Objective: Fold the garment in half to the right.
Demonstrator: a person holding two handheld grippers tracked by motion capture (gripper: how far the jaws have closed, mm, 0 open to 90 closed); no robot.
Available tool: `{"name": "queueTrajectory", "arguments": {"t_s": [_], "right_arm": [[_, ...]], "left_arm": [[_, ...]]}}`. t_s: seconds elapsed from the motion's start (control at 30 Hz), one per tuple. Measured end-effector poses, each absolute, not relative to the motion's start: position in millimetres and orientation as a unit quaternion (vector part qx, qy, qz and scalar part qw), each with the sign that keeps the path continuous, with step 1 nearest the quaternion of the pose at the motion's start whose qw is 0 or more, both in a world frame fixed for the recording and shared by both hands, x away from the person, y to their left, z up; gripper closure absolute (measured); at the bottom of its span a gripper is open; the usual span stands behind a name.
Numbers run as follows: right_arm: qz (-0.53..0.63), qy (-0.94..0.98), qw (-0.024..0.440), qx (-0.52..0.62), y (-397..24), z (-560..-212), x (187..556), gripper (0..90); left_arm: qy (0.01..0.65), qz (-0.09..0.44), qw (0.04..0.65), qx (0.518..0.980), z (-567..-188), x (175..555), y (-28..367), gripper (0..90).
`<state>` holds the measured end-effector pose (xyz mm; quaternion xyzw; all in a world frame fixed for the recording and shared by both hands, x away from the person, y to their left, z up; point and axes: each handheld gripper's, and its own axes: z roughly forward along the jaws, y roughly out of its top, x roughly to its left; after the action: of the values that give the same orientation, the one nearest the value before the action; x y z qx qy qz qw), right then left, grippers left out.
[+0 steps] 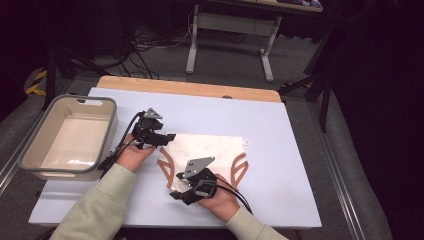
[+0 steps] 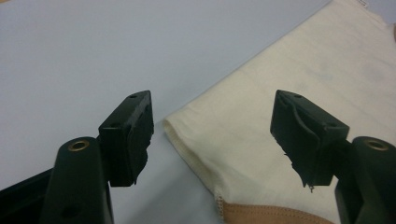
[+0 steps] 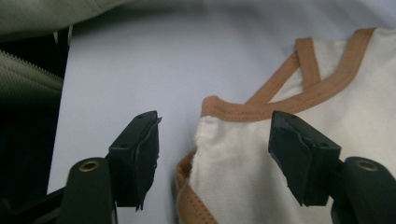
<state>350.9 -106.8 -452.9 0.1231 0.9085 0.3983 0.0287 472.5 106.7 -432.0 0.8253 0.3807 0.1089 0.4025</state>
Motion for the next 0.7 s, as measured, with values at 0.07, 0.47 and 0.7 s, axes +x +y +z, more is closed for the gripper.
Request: {"name": "queueTrajectory", "arguments": {"t_s": [0.07, 0.47, 0.7], "right_arm": [[0.391, 0.912, 0.028, 0.121, -104.4, -456.0, 349.9, 34.5], [0.376, 0.913, 0.073, 0.138, -105.8, -462.1, 348.2, 62.4], [0.378, 0.906, 0.073, 0.174, -108.6, -461.8, 353.3, 84.8]], "left_arm": [[0.383, 0.106, 0.400, 0.826, -433.2, 473.2, 106.7, 31.1], [0.385, 0.106, 0.394, 0.828, -435.3, 474.1, 106.2, 31.2], [0.384, 0.104, 0.383, 0.834, -439.0, 475.3, 103.5, 32.8]]}}
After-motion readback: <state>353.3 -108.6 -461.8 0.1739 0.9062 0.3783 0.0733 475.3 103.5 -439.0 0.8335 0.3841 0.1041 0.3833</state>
